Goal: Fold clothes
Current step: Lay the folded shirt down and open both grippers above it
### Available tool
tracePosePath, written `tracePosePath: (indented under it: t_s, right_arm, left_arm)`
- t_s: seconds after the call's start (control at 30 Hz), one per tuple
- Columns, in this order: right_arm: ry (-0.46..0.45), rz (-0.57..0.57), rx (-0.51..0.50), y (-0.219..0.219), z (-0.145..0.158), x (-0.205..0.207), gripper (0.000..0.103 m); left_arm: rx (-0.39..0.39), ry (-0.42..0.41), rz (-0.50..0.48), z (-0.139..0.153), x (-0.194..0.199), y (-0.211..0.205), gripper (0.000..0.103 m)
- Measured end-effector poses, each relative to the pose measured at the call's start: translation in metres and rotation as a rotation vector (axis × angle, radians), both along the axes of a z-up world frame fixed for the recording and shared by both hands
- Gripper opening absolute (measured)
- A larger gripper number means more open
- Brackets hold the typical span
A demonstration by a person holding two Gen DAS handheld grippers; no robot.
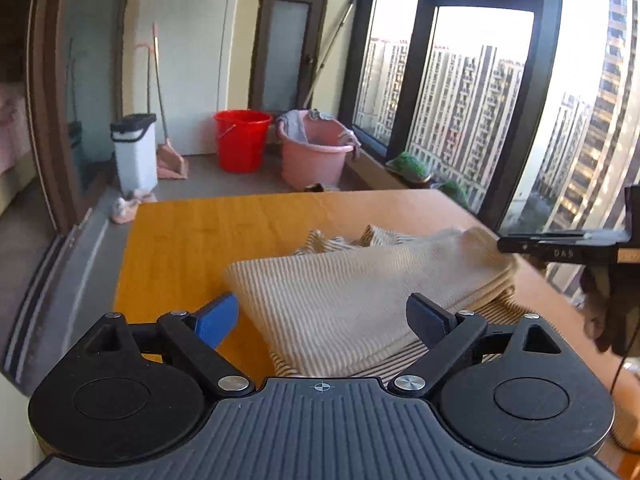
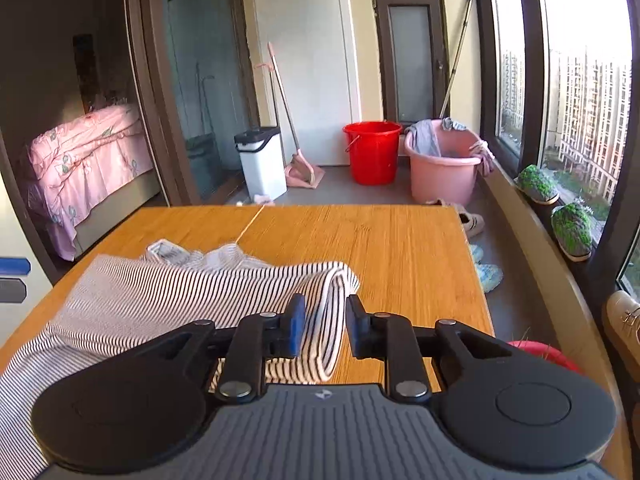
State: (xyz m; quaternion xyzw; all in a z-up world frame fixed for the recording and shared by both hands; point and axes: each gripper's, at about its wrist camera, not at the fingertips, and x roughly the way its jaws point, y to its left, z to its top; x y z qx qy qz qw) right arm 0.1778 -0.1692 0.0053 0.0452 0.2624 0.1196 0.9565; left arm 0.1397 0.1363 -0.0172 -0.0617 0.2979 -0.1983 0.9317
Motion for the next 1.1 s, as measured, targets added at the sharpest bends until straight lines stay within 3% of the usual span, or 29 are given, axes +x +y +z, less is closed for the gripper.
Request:
tracePosePath:
  t_s: [0.07, 0.13, 0.17, 0.23, 0.33, 0.43, 0.5, 0.67, 0.8, 1.1]
  right_arm:
    - [-0.025, -0.017, 0.025, -0.005, 0.008, -0.003, 0.031]
    - [-0.027, -0.002, 0.123, -0.005, 0.013, -0.006, 0.052]
    - [-0.024, 0.013, 0.18, -0.005, 0.013, -0.007, 0.056]
    - [0.005, 0.068, 0.25, 0.002, 0.007, -0.006, 0.069]
    - [0.072, 0.092, 0.302, 0.015, -0.014, -0.002, 0.081]
    - [0.149, 0.029, 0.316, 0.026, -0.043, 0.006, 0.083]
    - [0.102, 0.017, 0.299, 0.032, -0.049, 0.001, 0.085]
    - [0.086, 0.056, 0.208, 0.053, -0.05, -0.011, 0.103]
    - [0.082, 0.051, 0.195, 0.056, -0.049, -0.013, 0.103]
    - [0.076, 0.055, 0.225, 0.05, -0.049, -0.013, 0.103]
  left_arm:
    - [-0.076, 0.023, -0.018, -0.006, 0.005, -0.005, 0.092]
    - [-0.101, 0.047, -0.03, -0.016, 0.011, -0.012, 0.092]
    - [-0.108, 0.064, -0.036, -0.022, 0.014, -0.016, 0.092]
    - [-0.092, 0.1, -0.017, -0.039, 0.022, -0.015, 0.092]
    - [-0.057, 0.124, 0.023, -0.055, 0.032, -0.007, 0.084]
    - [-0.025, 0.102, 0.036, -0.058, 0.032, 0.0, 0.079]
    - [-0.009, 0.093, 0.033, -0.058, 0.03, 0.003, 0.079]
    - [0.038, 0.07, 0.055, -0.057, 0.026, -0.006, 0.081]
    - [0.029, 0.044, 0.098, -0.049, 0.012, -0.012, 0.097]
    - [0.045, 0.049, 0.126, -0.058, 0.014, -0.024, 0.1]
